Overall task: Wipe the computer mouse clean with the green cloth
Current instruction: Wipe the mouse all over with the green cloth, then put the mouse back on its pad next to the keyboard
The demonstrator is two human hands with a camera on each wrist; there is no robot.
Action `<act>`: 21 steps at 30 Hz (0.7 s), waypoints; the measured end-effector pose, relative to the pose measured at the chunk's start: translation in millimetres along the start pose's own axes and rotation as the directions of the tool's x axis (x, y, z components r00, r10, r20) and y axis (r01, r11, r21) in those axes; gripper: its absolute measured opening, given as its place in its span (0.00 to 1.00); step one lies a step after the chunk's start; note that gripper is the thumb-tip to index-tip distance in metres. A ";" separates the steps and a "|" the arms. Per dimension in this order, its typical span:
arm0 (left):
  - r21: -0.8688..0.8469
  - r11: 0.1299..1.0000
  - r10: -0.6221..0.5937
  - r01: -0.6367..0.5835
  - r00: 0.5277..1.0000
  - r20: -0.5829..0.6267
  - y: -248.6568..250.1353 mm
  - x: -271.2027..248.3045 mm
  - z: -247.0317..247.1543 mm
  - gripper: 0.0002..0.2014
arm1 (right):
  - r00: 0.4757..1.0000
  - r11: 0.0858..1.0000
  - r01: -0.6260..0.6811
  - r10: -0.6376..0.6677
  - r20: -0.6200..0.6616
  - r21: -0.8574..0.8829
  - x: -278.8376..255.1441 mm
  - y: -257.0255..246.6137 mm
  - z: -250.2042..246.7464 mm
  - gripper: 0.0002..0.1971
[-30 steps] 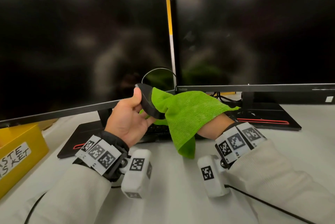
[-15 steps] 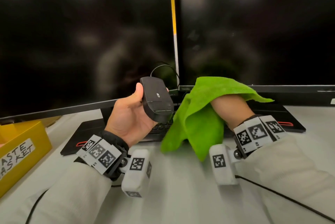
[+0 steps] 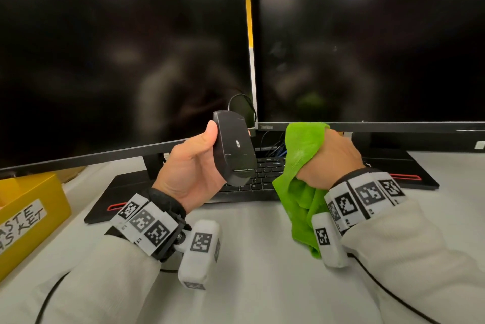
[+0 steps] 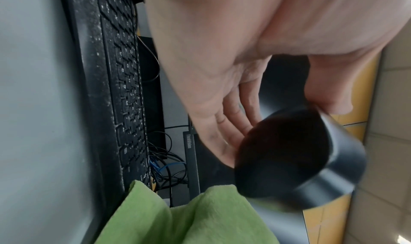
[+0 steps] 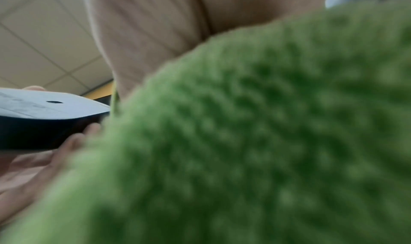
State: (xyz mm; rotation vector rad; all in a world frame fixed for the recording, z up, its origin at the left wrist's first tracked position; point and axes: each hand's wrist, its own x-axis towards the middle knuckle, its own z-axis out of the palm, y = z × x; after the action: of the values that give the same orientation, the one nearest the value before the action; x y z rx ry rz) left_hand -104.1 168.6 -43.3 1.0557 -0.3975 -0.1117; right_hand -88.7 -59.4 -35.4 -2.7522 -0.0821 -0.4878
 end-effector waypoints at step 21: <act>0.365 0.930 -0.025 0.039 0.999 -0.042 -19.8 -1.5 6.7 0.16 | 0.863 0.912 0.319 -0.167 0.476 -0.259 -15.9 23.7 -10.8 0.41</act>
State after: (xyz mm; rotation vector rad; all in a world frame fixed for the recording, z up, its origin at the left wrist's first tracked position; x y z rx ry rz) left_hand -105.9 153.7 -58.0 1.4316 -0.3754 -0.0467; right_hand -104.3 -85.3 -38.9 -3.1518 -0.5176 0.0984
